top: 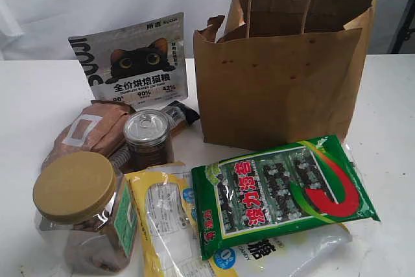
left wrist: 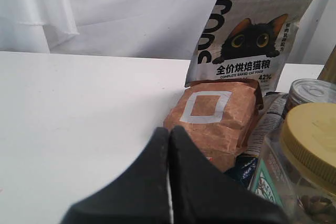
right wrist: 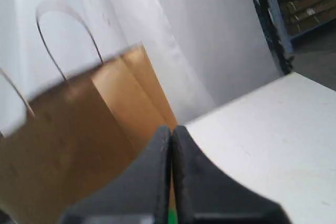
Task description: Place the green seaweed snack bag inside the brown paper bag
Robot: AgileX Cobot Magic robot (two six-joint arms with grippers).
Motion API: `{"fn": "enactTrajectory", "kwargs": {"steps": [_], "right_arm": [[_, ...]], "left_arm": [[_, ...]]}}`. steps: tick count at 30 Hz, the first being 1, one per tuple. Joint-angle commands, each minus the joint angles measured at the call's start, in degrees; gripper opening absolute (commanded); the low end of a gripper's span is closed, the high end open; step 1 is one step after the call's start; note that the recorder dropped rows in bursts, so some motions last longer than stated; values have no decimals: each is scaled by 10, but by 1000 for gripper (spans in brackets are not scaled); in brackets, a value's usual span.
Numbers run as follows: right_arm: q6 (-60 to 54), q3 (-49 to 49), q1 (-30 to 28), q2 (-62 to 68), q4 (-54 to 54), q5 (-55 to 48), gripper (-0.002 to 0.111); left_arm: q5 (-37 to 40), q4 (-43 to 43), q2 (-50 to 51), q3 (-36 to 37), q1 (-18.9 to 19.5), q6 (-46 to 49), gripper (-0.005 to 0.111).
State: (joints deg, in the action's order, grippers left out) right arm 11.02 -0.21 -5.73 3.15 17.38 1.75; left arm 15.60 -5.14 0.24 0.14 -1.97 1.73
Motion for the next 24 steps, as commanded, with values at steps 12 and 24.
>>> {"fn": "enactTrajectory", "kwargs": {"steps": [12, 24], "right_arm": [[19, -397, 1, 317, -46, -409, 0], [-186, -464, 1, 580, 80, -533, 55]], "left_arm": [[-3, 2, -2, -1, -2, 1, 0], [-3, 2, -2, -1, -2, 3, 0]]}}
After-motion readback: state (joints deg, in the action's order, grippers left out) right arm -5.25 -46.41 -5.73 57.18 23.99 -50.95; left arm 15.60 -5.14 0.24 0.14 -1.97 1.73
